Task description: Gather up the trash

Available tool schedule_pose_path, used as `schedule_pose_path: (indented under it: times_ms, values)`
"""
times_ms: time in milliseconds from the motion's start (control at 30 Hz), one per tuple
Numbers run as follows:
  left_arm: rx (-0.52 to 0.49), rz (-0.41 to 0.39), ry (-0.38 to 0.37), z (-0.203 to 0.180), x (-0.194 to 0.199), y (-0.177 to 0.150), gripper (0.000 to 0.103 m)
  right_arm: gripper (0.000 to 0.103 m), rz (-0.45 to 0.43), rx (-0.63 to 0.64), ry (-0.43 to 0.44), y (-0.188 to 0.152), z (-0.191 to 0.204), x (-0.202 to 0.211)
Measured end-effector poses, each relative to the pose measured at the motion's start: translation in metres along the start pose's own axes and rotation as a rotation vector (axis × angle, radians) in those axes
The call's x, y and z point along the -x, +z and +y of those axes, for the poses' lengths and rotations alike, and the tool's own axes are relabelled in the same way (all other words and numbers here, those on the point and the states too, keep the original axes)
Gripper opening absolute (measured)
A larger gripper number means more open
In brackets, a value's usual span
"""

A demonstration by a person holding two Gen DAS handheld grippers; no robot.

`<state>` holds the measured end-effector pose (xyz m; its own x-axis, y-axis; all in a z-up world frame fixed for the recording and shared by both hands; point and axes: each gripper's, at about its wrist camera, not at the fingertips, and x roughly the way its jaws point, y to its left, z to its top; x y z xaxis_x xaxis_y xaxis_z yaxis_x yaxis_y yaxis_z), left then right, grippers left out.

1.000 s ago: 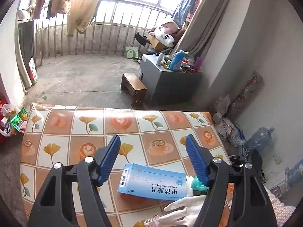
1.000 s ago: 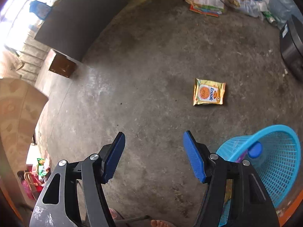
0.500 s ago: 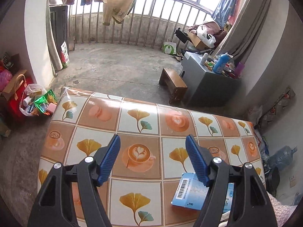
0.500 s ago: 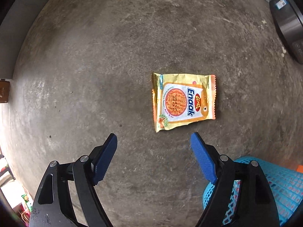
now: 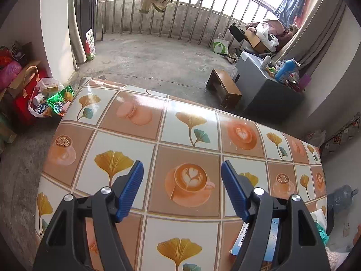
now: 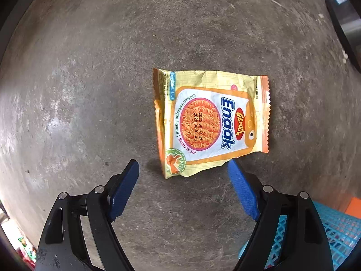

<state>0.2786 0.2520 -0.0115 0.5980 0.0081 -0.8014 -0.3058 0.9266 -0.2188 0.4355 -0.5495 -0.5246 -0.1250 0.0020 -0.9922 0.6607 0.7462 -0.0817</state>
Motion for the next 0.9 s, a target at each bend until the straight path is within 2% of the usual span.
schedule_pose_path:
  times_ms: [133, 233, 333, 400, 433, 500, 600, 667, 767, 833, 900]
  values:
    - [-0.018, 0.011, 0.011, -0.002, -0.006, -0.003, 0.069, 0.077, 0.005, -0.068, 0.057, -0.001, -0.015, -0.01]
    - [-0.015, 0.017, 0.008, -0.002, -0.009, -0.003, 0.069, 0.068, 0.004, -0.091, 0.082, 0.001, -0.024, -0.01]
    - [-0.015, 0.016, 0.004, -0.002, -0.01, -0.003, 0.069, 0.049, -0.007, -0.115, 0.089, 0.003, -0.035, -0.007]
    - [-0.015, 0.015, -0.001, -0.002, -0.009, -0.005, 0.069, 0.025, -0.009, -0.147, 0.1, 0.004, -0.047, -0.007]
    - [-0.017, 0.016, -0.002, -0.002, -0.009, -0.005, 0.069, 0.018, -0.003, -0.162, 0.106, 0.004, -0.052, -0.008]
    - [-0.019, 0.018, -0.003, -0.001, -0.01, -0.007, 0.069, 0.01, 0.013, -0.184, 0.118, 0.003, -0.063, -0.011]
    - [-0.012, 0.018, -0.011, 0.0, -0.008, -0.007, 0.069, 0.007, -0.017, -0.2, 0.15, -0.002, -0.068, 0.001]
    - [-0.015, 0.011, -0.017, -0.001, -0.006, -0.007, 0.069, 0.006, -0.055, -0.17, 0.194, -0.007, -0.062, 0.022]
    - [-0.023, -0.001, -0.03, -0.004, -0.003, -0.007, 0.069, 0.006, -0.13, -0.054, 0.351, -0.027, -0.044, 0.083]
    - [-0.025, -0.011, -0.055, -0.006, -0.001, -0.007, 0.069, 0.006, -0.201, 0.046, 0.454, -0.056, -0.04, 0.141]
    - [-0.031, -0.017, -0.075, -0.007, 0.001, -0.01, 0.069, 0.006, -0.286, 0.154, 0.503, -0.094, -0.045, 0.202]
